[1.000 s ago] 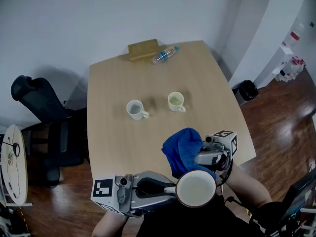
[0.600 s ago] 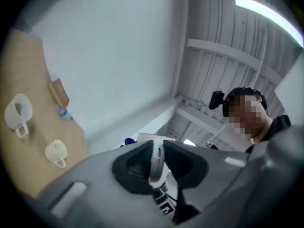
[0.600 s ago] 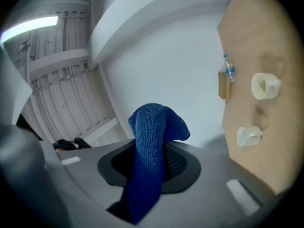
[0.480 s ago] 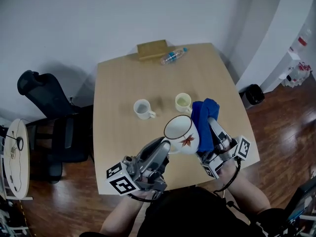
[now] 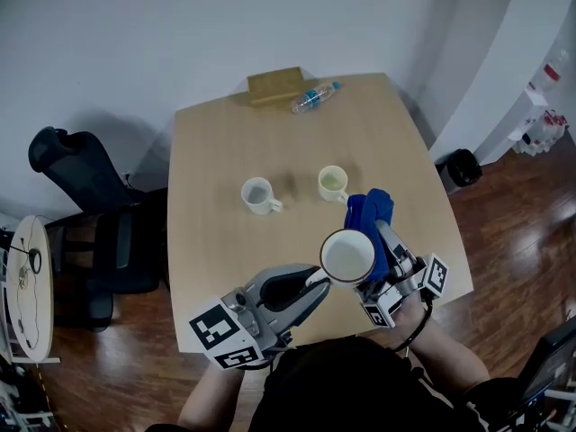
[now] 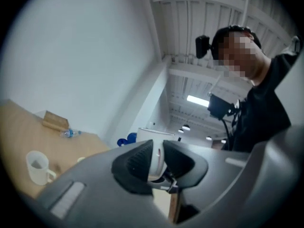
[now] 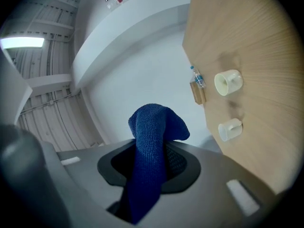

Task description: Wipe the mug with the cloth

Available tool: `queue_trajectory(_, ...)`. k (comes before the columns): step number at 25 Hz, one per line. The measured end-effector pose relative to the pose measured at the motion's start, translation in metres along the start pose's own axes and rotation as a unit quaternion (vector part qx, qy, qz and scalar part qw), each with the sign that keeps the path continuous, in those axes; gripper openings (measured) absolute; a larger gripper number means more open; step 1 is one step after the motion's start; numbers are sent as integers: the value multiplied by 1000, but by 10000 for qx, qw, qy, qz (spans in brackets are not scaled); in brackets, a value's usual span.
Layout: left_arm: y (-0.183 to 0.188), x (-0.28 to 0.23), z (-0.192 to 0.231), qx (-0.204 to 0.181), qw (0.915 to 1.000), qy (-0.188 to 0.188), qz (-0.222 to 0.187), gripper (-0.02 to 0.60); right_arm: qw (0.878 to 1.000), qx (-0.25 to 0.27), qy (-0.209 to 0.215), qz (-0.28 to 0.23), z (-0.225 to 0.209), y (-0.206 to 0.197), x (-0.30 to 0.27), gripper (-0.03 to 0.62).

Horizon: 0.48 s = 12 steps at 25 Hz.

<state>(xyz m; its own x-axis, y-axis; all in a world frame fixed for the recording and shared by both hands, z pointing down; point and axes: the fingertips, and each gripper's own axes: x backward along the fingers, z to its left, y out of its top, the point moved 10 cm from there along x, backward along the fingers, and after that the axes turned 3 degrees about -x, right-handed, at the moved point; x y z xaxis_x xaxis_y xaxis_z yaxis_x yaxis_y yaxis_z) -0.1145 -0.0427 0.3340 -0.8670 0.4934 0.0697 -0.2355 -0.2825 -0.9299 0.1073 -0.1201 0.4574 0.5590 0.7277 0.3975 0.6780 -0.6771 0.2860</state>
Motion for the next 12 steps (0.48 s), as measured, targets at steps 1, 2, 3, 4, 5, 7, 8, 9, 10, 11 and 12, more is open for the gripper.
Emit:
queue_trajectory(1,0,-2,-2,-174,9995,51,246,71,10000,3,-7,-50,-1,2,2,115)
queue_trajectory(2,0,-3,-4,-317,9983,119,471,71,10000,21,-8,-89,-1,4,3,115)
queue_trajectory(3,0,-3,-4,-407,9968,184,660,71,9999,47,-6,-119,-1,7,5,115)
queue_trajectory(4,-1,-4,-5,-445,9954,234,814,71,9999,83,-6,-142,0,9,5,115)
queue_trajectory(5,-3,-4,-5,-458,9942,270,940,72,9998,130,-13,-156,2,10,6,115)
queue_trajectory(7,-7,-5,-6,-534,9915,335,1138,74,9996,209,-56,-195,4,13,8,115)
queue_trajectory(8,-11,-5,-6,-622,9896,362,1246,74,9994,240,-92,-229,4,15,10,115)
queue_trajectory(9,-15,-6,-6,-734,9869,385,1384,75,9992,269,-126,-268,4,16,11,115)
queue_trajectory(10,-20,-5,-4,-859,9832,423,1555,75,9990,286,-147,-311,4,17,13,115)
queue_trajectory(11,-24,-5,-2,-982,9785,478,1747,75,9988,290,-153,-354,4,19,14,115)
queue_trajectory(12,-28,-5,0,-1077,9739,537,1925,74,9987,298,-153,-381,4,20,15,115)
